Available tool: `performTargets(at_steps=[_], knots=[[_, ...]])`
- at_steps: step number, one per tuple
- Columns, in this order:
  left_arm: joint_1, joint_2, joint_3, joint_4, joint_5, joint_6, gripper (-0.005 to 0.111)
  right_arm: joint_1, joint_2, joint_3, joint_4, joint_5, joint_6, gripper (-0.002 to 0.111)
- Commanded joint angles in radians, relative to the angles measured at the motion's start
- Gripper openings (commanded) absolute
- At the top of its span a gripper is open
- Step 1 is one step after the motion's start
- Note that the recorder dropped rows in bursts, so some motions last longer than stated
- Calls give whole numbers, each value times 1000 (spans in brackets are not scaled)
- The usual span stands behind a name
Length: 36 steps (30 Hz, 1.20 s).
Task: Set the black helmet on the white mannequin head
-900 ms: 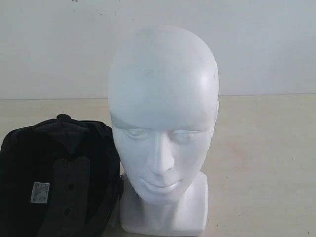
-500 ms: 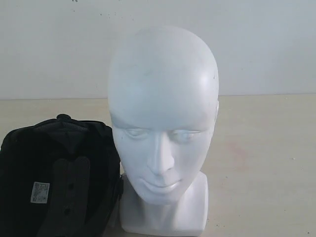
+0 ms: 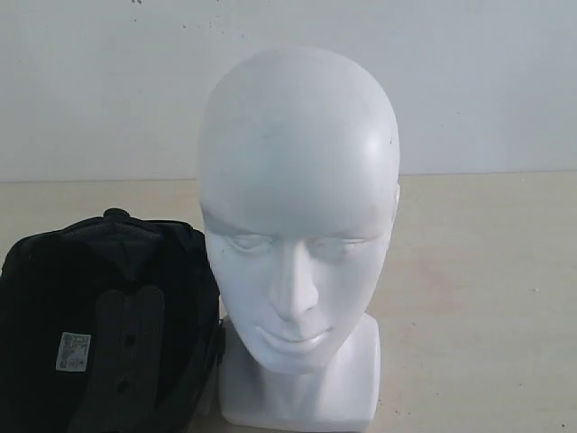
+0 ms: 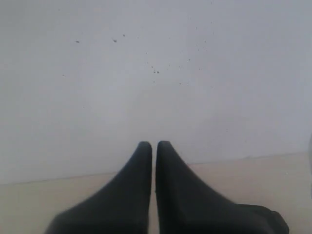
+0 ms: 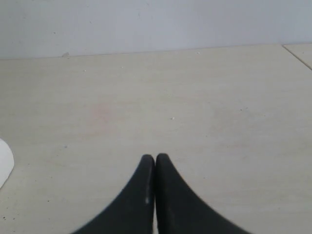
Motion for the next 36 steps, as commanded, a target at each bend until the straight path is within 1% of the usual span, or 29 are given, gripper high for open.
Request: performTargets(at_steps=[1,4,6,15,17,21,22,23,24,26,27,29,30,33,34,36], knots=[[0,91,-63,4,-6,10,4,-7,-4,-1,-1,-13,0,0],[0,114,-67,4,-87,10,4,-7,-4,-1,-1,-13,0,0],[0,116,-67,4,-113,10,4,-7,-4,-1,-1,-13,0,0],[0,135,-69,-3,-112,10,4,-7,-4,-1,-1,-13,0,0],[0,170,-83,-12,-55,10,4,-7,-4,-1,-1,-13,0,0],[0,289,-152,-32,144,10,4,-7,-4,-1,-1,-13,0,0],[0,359,-196,-60,243,10,4,-7,-4,-1,-1,-13,0,0],[0,399,-223,-81,289,10,4,-7,-4,-1,-1,-13,0,0],[0,478,-273,-123,373,10,4,-7,-4,-1,-1,-13,0,0],[0,593,-352,-195,467,48,4,-7,-4,-1,-1,-13,0,0],[0,619,-374,-222,476,74,4,-7,-4,-1,-1,-13,0,0],[0,724,-439,-355,486,170,4,-7,-4,-1,-1,-13,0,0],[0,751,-459,-379,502,182,4,-7,-4,-1,-1,-13,0,0],[-2,872,-518,-404,628,188,4,-7,-4,-1,-1,-13,0,0],[-9,893,-520,-404,657,188,4,-7,-4,-1,-1,-13,0,0],[-54,920,-520,-401,683,220,4,-7,-4,-1,-1,-13,0,0]])
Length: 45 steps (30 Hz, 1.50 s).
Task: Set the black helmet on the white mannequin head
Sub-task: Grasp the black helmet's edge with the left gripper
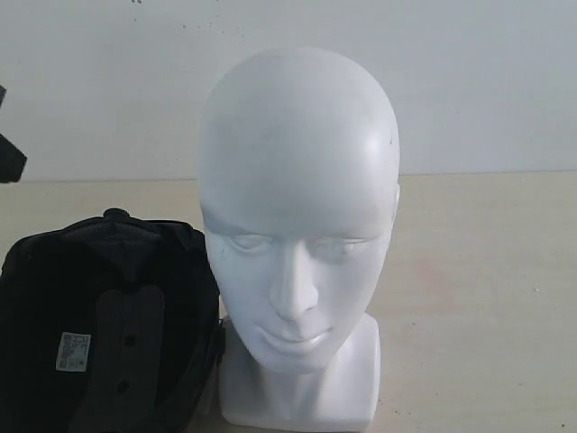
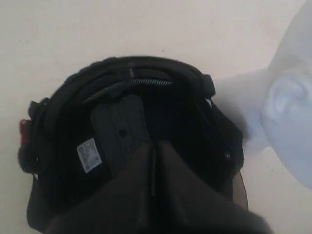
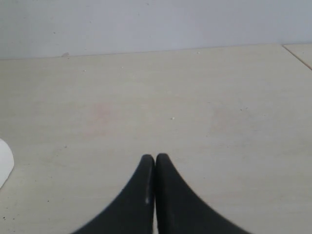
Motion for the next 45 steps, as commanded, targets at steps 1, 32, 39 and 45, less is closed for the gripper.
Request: performTargets(at_steps=[1,32,39,45], knots=[[-78,39,-11,-12,50,48,4,-7,-4,-1,-1,-13,0,0],[-635,206,141,315,-185,-521,4,-7,-4,-1,-1,-13,0,0],[-680,146,274,399,-312,-650,4,-7,-4,-1,-1,-13,0,0],[-680,98,339,439,-387,-720,4,-7,-4,-1,-1,-13,0,0]])
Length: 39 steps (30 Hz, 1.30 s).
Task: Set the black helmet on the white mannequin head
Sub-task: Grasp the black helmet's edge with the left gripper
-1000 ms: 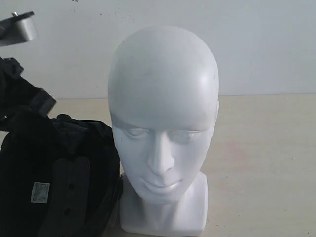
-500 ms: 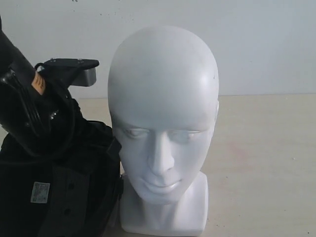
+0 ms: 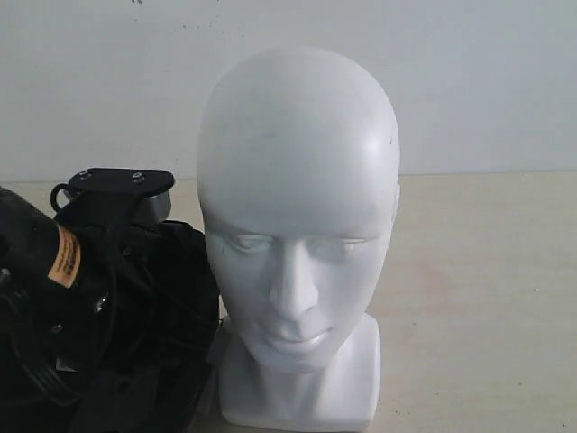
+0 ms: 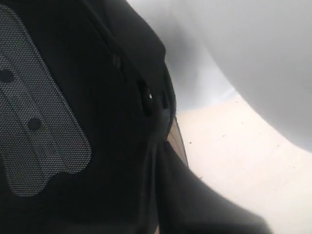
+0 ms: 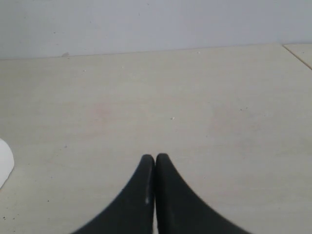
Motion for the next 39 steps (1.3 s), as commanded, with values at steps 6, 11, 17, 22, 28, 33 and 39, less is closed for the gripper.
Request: performTargets(at_steps=[6,11,17,22,28,33,39], knots=[[-7,-21,0,18,-58,-11,20,-7,-4,-1,-1,-13,0,0],[-7,-21,-4,14,-46,-74,73,-7,-4,-1,-1,-13,0,0],[-7,50,-4,21,-93,-79,76,-7,-4,-1,-1,-13,0,0],[-7,115,-4,21,-121,-79,76,-7,-4,-1,-1,-13,0,0],[-7,170,-4,21,-168,-89,76,-7,-4,-1,-1,-13,0,0],[-7,211,-4,21,-182,-104,76,-7,-4,-1,-1,-13,0,0],[-7,235,-4,21,-215,-156,76,-7,-4,-1,-1,-13,0,0]])
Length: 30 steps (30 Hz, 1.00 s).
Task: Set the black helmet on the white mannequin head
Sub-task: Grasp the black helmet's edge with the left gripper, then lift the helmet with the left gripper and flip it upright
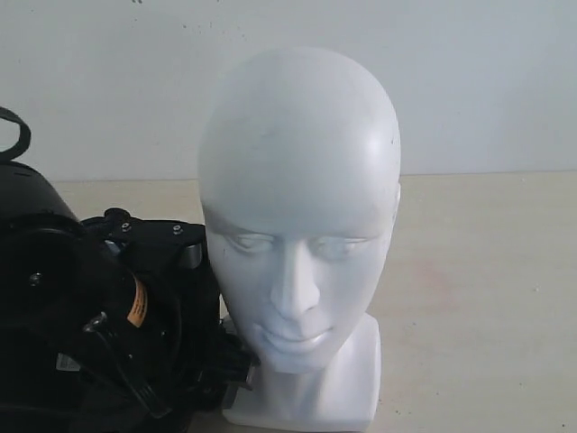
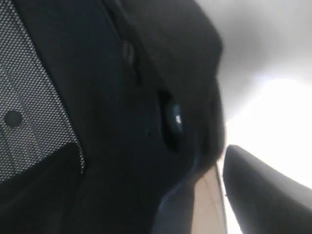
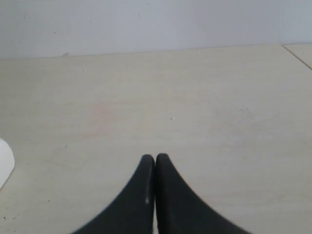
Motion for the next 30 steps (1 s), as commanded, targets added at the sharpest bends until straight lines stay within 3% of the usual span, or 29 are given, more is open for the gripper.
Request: performTargets(at_steps=[1,8,12,14,15,30], knots=[[-9,29,-10,-8,-135,-46,75,-7,-4,-1,-1,-13,0,0],[-9,34,-10,13,-167,-118,64,-7,-4,-1,-1,-13,0,0],[-9,34,-8,211,-144,-319,39,-7,-4,-1,-1,-13,0,0],[-9,34,-8,281,-101,-351,13,-7,-4,-1,-1,-13,0,0],[-9,34,-8,286,-92,-351,6,-7,-4,-1,-1,-13,0,0],[-7,34,-8,442,70,-371,4,-7,-4,-1,-1,-13,0,0]])
